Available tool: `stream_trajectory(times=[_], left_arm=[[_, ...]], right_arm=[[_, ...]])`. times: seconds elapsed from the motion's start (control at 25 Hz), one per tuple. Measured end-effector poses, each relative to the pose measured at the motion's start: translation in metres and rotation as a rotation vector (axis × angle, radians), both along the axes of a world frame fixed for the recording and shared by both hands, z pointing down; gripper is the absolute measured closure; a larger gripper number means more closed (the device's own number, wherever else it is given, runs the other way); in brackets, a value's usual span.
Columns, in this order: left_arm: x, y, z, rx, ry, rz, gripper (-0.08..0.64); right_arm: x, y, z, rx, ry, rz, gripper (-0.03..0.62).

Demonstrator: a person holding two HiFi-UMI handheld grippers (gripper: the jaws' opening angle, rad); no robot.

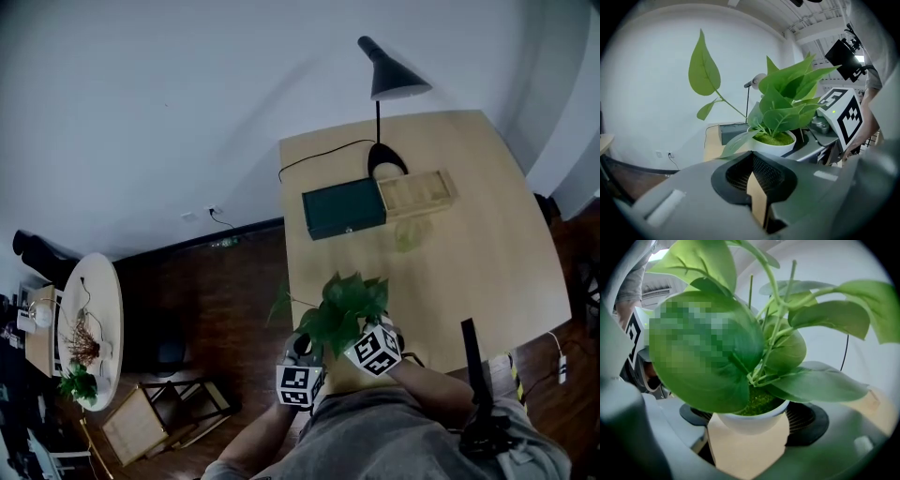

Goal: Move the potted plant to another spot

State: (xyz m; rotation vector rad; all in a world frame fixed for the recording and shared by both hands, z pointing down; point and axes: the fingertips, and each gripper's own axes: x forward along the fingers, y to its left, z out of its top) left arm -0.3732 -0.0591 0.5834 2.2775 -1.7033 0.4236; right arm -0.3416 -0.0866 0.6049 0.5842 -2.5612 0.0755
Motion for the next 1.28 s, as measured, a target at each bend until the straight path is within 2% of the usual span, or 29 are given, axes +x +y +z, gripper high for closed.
stream_trajectory(times=[0.2, 0.44, 0.92, 1.28], left_arm=[[-0.026, -0.005, 0.010, -0.021, 0.005, 0.029, 0.559], [-0.038, -0.010, 0.030, -0.062, 0.003, 0.063, 0.559], [-0.040, -0.013, 0.077, -0.159, 0.004, 0.089, 0.559], [-0.039, -0.014, 0.086, -0.188, 0.007, 0.076, 0.560]], right_arm=[[-0.026, -0.004, 0.009, -0.009, 0.016, 0.023, 0.120], [-0.037, -0.007, 0.030, -0.035, 0.038, 0.048, 0.120], [-0.039, -0.008, 0.083, -0.102, 0.099, 0.052, 0.118], [-0.038, -0.009, 0.088, -0.116, 0.075, 0.035, 0.117]])
